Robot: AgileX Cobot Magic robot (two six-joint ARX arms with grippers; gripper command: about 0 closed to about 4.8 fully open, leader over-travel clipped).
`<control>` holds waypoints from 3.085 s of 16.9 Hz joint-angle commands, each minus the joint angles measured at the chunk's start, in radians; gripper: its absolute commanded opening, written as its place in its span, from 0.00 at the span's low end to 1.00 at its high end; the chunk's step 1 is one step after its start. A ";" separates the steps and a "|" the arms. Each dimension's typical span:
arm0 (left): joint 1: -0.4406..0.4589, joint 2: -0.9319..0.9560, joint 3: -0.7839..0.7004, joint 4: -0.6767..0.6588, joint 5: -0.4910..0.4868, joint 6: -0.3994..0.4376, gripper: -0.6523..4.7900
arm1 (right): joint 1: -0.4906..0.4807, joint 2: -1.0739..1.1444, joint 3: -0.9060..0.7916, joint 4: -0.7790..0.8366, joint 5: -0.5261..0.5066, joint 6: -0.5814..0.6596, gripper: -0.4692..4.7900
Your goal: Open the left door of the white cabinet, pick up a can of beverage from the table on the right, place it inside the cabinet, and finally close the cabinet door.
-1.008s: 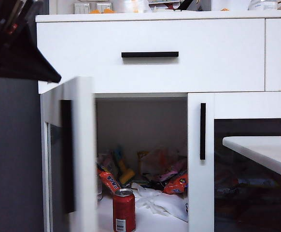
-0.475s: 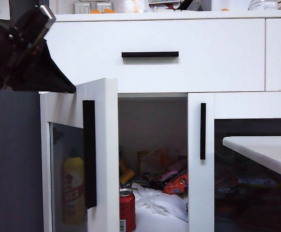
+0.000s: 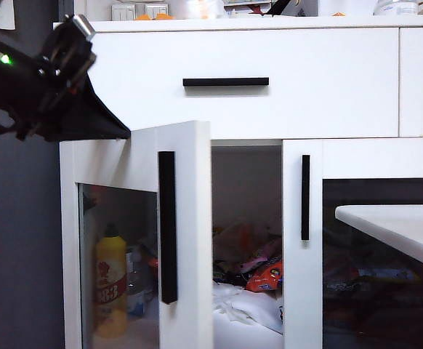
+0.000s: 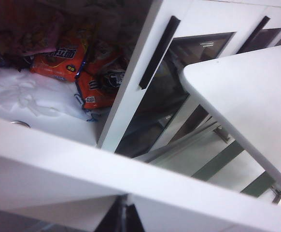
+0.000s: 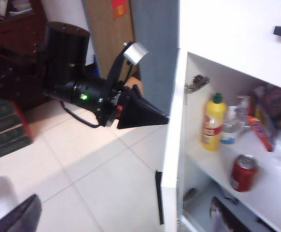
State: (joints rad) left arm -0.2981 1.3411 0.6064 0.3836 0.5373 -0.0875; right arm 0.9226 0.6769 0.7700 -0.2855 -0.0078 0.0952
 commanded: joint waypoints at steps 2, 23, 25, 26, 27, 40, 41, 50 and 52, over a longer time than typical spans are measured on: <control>-0.002 0.068 0.068 0.027 0.004 -0.003 0.11 | -0.008 -0.001 0.006 0.020 0.035 -0.002 0.95; -0.160 0.469 0.340 0.263 -0.273 -0.041 0.11 | -0.011 -0.002 0.005 -0.011 0.061 -0.002 0.95; -0.160 0.507 0.378 0.263 -0.291 -0.040 0.11 | -0.011 -0.002 0.005 -0.010 0.061 -0.002 0.95; -0.160 0.543 0.417 0.262 -0.290 -0.040 0.11 | -0.011 -0.002 0.005 -0.010 0.062 -0.002 0.95; -0.160 0.562 0.441 0.262 -0.290 -0.039 0.11 | -0.011 -0.002 0.005 -0.010 0.062 -0.002 0.95; -0.159 0.749 0.667 0.306 -0.387 0.073 0.11 | -0.010 -0.006 0.005 -0.032 0.062 0.009 0.95; -0.159 0.760 0.690 0.302 -0.394 0.092 0.11 | -0.010 -0.006 0.005 -0.032 0.062 0.009 0.95; -0.163 0.532 0.713 -0.208 -0.229 0.018 0.11 | -0.011 -0.055 0.023 -0.031 0.154 -0.003 0.95; -0.164 0.348 0.689 -0.413 -0.200 0.113 0.11 | -0.010 -0.123 0.032 -0.037 0.222 -0.042 0.95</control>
State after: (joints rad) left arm -0.4622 1.7508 1.2987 0.0566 0.3256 -0.0296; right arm 0.9112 0.5777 0.7990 -0.3302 0.1856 0.0753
